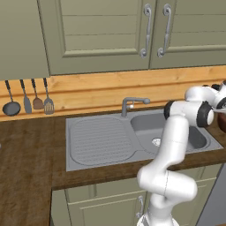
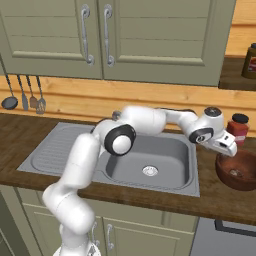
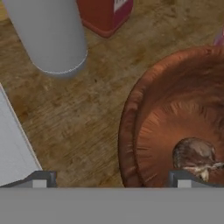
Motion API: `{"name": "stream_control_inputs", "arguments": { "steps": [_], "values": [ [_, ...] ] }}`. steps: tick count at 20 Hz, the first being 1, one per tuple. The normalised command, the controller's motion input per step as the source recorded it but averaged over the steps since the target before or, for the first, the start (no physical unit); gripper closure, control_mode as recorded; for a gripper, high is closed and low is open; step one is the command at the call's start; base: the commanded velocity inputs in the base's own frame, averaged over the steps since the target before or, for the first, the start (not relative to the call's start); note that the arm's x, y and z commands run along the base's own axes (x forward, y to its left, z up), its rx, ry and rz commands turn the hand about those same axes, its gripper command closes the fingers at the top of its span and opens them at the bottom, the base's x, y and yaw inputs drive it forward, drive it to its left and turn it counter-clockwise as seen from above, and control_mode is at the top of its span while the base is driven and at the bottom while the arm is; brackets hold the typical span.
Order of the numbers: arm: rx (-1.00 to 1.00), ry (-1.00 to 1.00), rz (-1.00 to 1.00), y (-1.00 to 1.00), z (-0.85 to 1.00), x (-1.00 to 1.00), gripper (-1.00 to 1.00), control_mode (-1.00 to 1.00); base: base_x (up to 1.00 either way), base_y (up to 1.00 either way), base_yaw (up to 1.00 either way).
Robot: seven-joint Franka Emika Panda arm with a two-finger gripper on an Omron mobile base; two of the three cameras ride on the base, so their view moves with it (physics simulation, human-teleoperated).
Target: Pick the mushroom from the sink and place it in the bowl. Then pick the bowl and place it in the microwave. Then close the microwave door and press the start button.
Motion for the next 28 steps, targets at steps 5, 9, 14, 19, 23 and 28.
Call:
{"name": "stream_control_inputs", "arguments": {
  "steps": [5,9,14,19,23,28],
  "values": [
    [0.0,0.07,0.21,-0.14,-0.19,0.14,-1.0,-1.0,0.0,0.0,0.0],
    [0.0,0.09,0.14,-0.02,-0.19,0.08,-1.0,-1.0,0.0,0.0,0.0],
    [0.0,0.08,0.06,0.0,-0.13,0.06,-1.0,-1.0,0.0,0.0,0.0],
    [0.0,0.09,0.0,0.0,-0.11,0.03,-1.0,-1.0,0.0,0.0,0.0],
    [0.0,0.02,0.0,0.0,-0.07,0.0,1.0,-1.0,0.0,0.0,0.0],
    [0.0,0.0,0.0,0.0,0.0,0.0,1.0,-1.0,0.0,0.0,0.0]
  ]
}}
